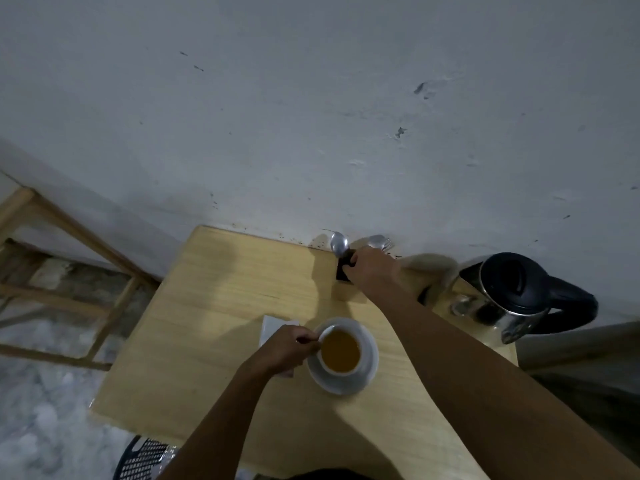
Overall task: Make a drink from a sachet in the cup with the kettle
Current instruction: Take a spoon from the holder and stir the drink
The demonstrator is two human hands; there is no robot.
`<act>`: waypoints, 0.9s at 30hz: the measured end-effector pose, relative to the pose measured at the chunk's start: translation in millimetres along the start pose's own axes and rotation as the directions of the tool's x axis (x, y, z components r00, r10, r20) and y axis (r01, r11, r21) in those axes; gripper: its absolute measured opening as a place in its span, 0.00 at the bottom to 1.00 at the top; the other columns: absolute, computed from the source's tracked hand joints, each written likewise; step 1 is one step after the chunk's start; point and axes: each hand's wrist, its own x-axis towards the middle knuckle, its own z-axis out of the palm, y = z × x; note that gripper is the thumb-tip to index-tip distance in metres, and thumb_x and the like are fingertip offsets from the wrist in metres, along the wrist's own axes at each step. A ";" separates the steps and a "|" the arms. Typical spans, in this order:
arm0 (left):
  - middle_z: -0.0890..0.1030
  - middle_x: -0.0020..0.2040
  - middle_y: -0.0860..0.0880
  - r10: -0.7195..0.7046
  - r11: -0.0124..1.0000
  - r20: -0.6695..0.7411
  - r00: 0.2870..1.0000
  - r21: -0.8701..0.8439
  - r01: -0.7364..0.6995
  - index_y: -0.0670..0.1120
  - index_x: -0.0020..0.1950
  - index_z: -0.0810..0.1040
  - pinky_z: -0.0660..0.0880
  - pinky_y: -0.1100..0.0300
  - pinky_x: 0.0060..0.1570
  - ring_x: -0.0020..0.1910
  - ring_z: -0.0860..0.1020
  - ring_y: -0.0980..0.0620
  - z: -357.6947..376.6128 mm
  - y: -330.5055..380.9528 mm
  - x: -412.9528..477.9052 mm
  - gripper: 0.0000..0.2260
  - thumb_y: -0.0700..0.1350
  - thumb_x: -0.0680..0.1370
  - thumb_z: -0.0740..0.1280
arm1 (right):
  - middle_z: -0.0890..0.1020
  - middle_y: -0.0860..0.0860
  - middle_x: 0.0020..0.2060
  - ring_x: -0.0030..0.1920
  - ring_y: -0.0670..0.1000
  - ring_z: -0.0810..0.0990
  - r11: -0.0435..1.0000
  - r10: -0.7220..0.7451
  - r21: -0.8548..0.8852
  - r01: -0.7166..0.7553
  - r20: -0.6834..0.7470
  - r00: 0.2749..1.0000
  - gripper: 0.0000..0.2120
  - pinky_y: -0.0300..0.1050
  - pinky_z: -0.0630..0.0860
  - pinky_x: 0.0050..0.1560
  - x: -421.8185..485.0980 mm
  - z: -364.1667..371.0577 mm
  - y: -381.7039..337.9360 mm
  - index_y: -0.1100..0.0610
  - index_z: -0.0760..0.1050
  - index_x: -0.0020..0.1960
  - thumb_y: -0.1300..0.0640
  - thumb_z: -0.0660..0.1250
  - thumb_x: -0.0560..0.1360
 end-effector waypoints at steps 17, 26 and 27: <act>0.83 0.47 0.41 0.019 0.998 -0.042 0.999 -0.059 -0.022 0.50 0.46 0.81 0.79 0.44 0.38 0.36 0.78 0.50 4.3 -12.2 3.4 0.05 0.49 0.76 0.66 | 0.79 0.50 0.34 0.36 0.53 0.80 0.995 0.073 0.084 -0.055 -0.221 0.972 0.12 0.39 0.65 0.29 -14.2 5.9 1.3 0.53 0.81 0.43 0.49 0.62 0.77; 0.81 0.49 0.49 -0.067 0.991 -0.114 0.991 -0.121 0.053 0.47 0.57 0.80 0.74 0.59 0.31 0.36 0.77 0.52 15.3 -9.5 -0.8 0.12 0.49 0.77 0.66 | 0.78 0.47 0.33 0.33 0.43 0.76 0.653 0.133 0.676 0.341 -0.545 0.828 0.05 0.33 0.70 0.33 -100.5 -12.5 23.1 0.54 0.74 0.43 0.59 0.70 0.75; 0.81 0.49 0.48 -0.068 0.990 -0.122 0.990 -0.129 0.052 0.46 0.57 0.80 0.73 0.61 0.31 0.36 0.77 0.54 16.3 -9.0 -0.9 0.12 0.48 0.77 0.66 | 0.80 0.48 0.33 0.33 0.43 0.78 0.620 0.107 0.692 0.371 -0.543 0.833 0.05 0.33 0.72 0.34 -110.6 -12.3 25.5 0.52 0.74 0.43 0.59 0.69 0.76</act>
